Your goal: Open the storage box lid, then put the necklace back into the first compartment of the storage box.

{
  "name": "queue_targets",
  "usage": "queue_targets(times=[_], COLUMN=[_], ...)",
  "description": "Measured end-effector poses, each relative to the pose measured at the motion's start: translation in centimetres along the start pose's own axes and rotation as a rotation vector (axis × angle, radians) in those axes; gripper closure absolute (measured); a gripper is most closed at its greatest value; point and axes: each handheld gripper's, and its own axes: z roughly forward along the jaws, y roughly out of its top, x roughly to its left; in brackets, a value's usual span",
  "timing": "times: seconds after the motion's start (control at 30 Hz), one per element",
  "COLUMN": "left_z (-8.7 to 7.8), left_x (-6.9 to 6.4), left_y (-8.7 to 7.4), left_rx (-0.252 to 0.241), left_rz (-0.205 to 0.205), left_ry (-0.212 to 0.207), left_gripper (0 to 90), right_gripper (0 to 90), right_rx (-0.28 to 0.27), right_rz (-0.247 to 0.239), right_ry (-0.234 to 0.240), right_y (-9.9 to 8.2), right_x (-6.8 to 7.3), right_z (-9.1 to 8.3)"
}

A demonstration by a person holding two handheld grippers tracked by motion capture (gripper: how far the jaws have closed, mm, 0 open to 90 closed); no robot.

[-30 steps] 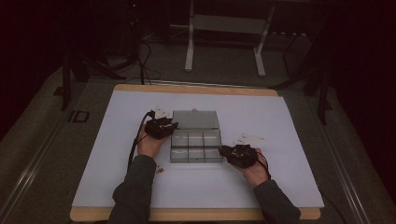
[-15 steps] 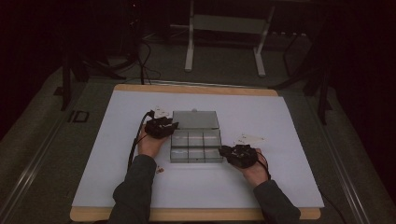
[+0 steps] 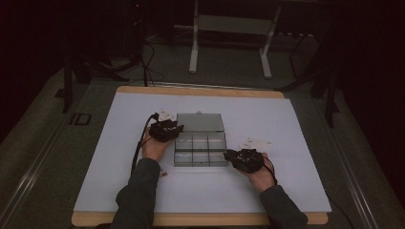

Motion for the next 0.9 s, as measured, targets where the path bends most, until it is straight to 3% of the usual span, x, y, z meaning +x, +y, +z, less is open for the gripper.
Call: queue_targets(times=[0.37,0.9], left_z=[-0.7,-3.4], left_x=[0.0,-0.5], left_y=[0.2,0.6], left_rx=[0.0,-0.007], left_rz=[0.008,0.049], left_ry=[0.001,-0.011], left_gripper=[63.0,61.6], right_gripper=[73.6,72.9], right_rx=[0.002,0.001], right_rz=[-0.004,-0.007], right_ry=[-0.003,-0.004], right_y=[0.1,0.1], right_x=[-0.1,0.0], right_z=[0.1,0.1])
